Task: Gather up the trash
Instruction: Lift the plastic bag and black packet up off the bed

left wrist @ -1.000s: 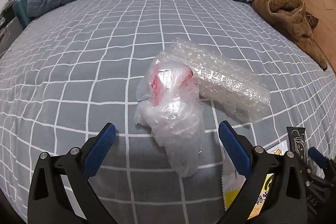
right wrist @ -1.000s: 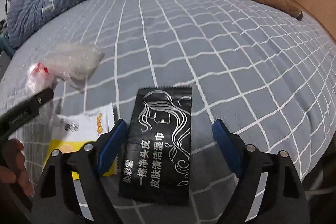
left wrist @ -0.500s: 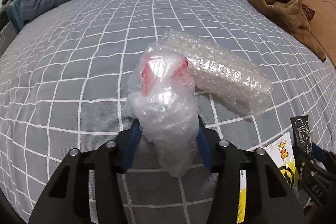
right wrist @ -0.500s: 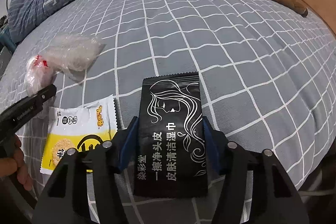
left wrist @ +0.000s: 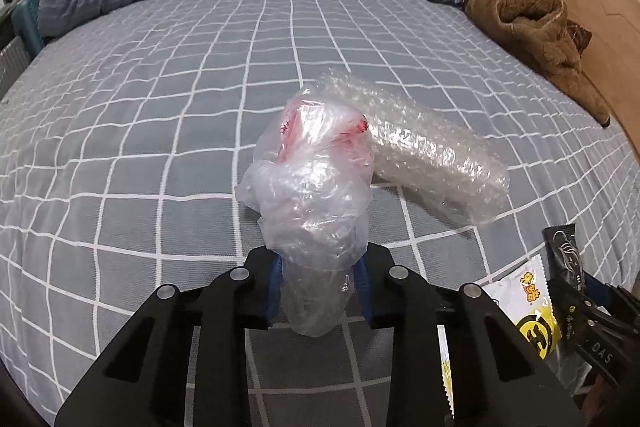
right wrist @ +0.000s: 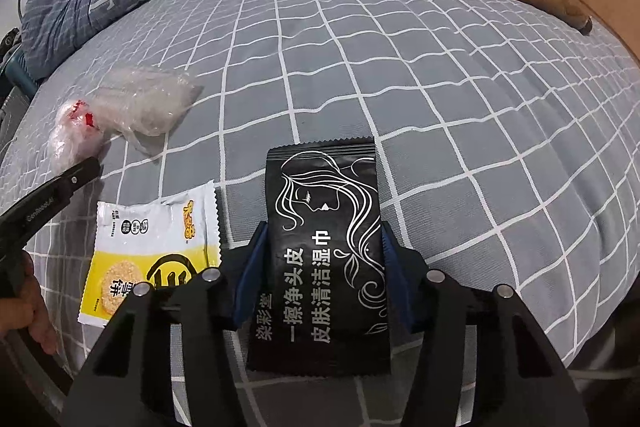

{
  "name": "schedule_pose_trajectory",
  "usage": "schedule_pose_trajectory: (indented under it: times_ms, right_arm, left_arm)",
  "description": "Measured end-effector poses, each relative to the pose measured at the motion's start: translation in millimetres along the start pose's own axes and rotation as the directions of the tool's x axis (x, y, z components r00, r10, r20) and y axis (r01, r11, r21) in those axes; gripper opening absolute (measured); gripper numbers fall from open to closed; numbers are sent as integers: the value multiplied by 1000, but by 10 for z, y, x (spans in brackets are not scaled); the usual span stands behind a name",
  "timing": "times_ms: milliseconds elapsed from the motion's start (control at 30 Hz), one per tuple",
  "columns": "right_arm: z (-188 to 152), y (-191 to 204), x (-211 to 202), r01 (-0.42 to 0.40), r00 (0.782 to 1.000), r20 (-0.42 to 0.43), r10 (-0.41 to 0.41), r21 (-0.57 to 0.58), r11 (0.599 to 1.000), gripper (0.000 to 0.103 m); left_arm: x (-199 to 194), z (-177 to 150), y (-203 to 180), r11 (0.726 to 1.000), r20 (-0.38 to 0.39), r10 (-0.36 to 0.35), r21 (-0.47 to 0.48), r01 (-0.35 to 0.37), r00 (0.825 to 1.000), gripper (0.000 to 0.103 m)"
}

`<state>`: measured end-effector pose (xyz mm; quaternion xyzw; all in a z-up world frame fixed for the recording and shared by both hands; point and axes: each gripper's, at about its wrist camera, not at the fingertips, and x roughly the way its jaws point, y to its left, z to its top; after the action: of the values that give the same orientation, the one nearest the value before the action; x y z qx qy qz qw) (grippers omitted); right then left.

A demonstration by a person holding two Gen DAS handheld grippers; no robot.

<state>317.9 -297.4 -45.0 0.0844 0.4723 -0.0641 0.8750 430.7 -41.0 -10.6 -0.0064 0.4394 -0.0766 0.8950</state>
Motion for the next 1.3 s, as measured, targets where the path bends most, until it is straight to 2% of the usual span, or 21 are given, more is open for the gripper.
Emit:
schedule_pose_trajectory:
  times_ms: [200, 500, 567, 833, 1100, 1300]
  right_arm:
    - [-10, -34, -20, -1, 1000, 4, 1, 0, 1000, 50]
    - [-43, -29, 18, 7, 1000, 15, -7, -19, 1000, 47]
    - [-56, -25, 2, 8, 1000, 19, -8, -24, 1000, 42]
    - [-57, -24, -44, 7, 1000, 30, -6, -33, 999, 40]
    - [-61, -110, 4, -25, 999, 21, 25, -11, 1000, 30]
    - [-73, -72, -100, -16, 998, 63, 17, -31, 999, 27]
  left_arm:
    - [-106, -3, 77, 999, 21, -25, -26, 26, 999, 28]
    - [-327, -72, 56, 1000, 57, -13, -4, 13, 998, 27]
    - [-358, -108, 61, 1000, 55, -13, -2, 13, 998, 27]
    - [-538, -258, 68, 1000, 64, -20, -3, 20, 998, 26]
    - [-733, -396, 19, 999, 79, -36, 2, 35, 996, 26]
    - [-826, -517, 0, 999, 78, -36, 5, 36, 996, 25]
